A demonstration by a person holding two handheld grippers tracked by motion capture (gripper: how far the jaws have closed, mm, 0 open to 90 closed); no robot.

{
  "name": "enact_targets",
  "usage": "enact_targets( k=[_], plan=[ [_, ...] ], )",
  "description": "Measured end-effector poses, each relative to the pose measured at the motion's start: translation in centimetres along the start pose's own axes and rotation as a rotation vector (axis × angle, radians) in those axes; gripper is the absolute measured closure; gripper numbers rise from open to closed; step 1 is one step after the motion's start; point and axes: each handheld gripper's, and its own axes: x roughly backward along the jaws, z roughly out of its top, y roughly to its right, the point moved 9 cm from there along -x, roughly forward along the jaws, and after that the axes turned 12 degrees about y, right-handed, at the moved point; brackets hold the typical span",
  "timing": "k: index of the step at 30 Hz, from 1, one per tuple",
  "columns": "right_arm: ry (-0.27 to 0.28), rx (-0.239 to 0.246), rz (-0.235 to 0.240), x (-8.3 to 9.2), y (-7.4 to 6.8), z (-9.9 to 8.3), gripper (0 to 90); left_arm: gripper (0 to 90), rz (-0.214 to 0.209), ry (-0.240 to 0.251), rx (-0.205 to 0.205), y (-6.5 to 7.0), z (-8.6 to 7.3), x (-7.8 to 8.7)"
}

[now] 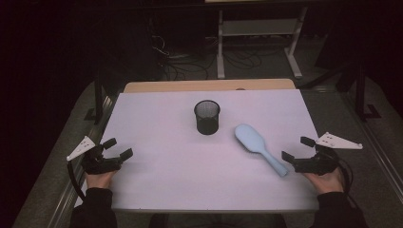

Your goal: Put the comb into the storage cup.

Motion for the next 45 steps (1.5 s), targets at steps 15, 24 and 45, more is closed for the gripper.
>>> enact_targets(
  k=[15,24,45],
  plan=[
    [0.017,0.014,-0.001,0.2,-0.3,0.5,0.0,0.0,-0.004,0.007,0.000,0.1,0.1,0.1],
    [0.019,0.032,-0.002,0.3,-0.6,1.1,0.0,0.0,-0.005,0.008,-0.004,0.2,0.1,0.2],
    [-0.084,0.058,0.013,-1.1,-0.9,1.7,0.0,0.0,-0.018,0.002,-0.017,0.6,-0.1,-0.1]
  ],
)
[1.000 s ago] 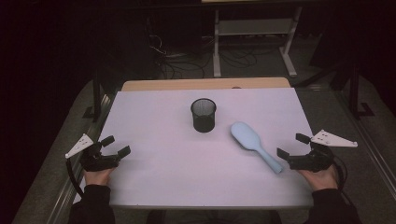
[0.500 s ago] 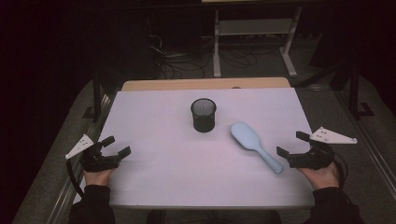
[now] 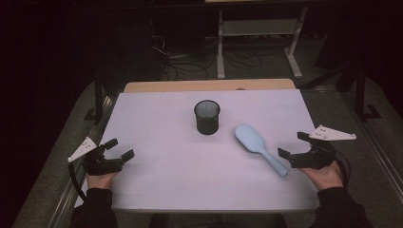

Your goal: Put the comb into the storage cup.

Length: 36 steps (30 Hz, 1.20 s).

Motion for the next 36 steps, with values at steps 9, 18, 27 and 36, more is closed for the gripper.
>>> enact_targets(
  k=[9,18,27,36],
  plan=[
    [-0.064,0.026,0.028,-1.0,-0.5,0.3,0.0,0.0,-0.003,-0.003,0.000,0.1,-0.1,-0.1],
    [-0.111,0.041,0.043,-1.8,-0.7,0.3,0.0,0.0,-0.003,-0.006,-0.001,0.1,-0.1,-0.1],
    [-0.168,0.048,0.059,-2.7,-0.9,-0.2,0.0,0.0,-0.004,-0.005,-0.002,0.1,-0.1,-0.1],
    [-0.249,0.058,0.087,-3.5,-1.4,-1.4,0.0,0.0,-0.005,-0.008,-0.003,0.1,-0.1,-0.2]
  ],
)
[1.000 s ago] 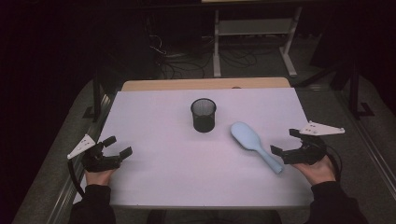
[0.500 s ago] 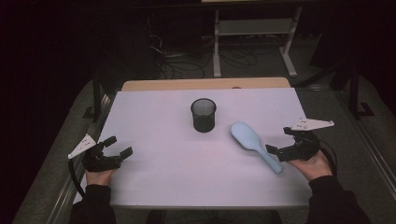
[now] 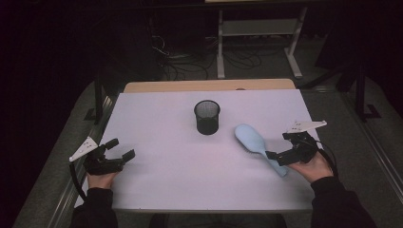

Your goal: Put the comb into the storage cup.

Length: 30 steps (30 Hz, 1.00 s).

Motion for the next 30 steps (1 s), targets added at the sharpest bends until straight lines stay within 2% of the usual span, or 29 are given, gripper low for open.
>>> enact_targets(
  k=[7,21,30],
  plan=[
    [-0.048,0.019,0.017,-0.7,-0.7,-0.4,0.0,0.0,0.000,-0.001,-0.001,0.0,0.0,0.0],
    [-0.122,0.019,0.033,-1.4,-1.0,-1.4,0.0,0.0,-0.002,-0.002,0.000,0.0,0.0,-0.1],
    [-0.192,0.011,0.026,-2.2,-0.6,-2.2,0.0,0.0,-0.003,-0.002,0.000,0.0,-0.1,-0.1]
  ],
)
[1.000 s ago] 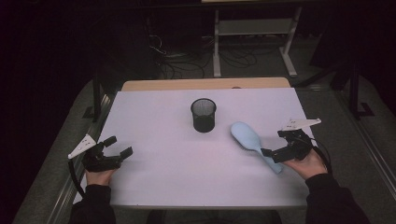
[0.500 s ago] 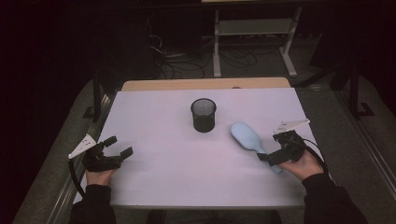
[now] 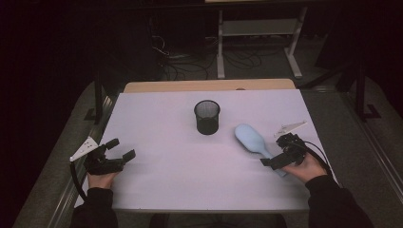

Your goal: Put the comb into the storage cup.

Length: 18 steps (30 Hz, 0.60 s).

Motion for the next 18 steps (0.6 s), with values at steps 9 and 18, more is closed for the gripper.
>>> enact_targets(
  k=[9,18],
  plan=[
    [-0.045,0.000,0.012,-1.0,0.2,0.0,1.2,0.0,0.000,-0.001,-0.002,0.0,0.0,0.0],
    [-0.114,-0.027,-0.002,-1.8,0.8,0.0,12.6,0.0,-0.002,-0.003,-0.002,0.0,-0.1,-0.1]
  ],
)
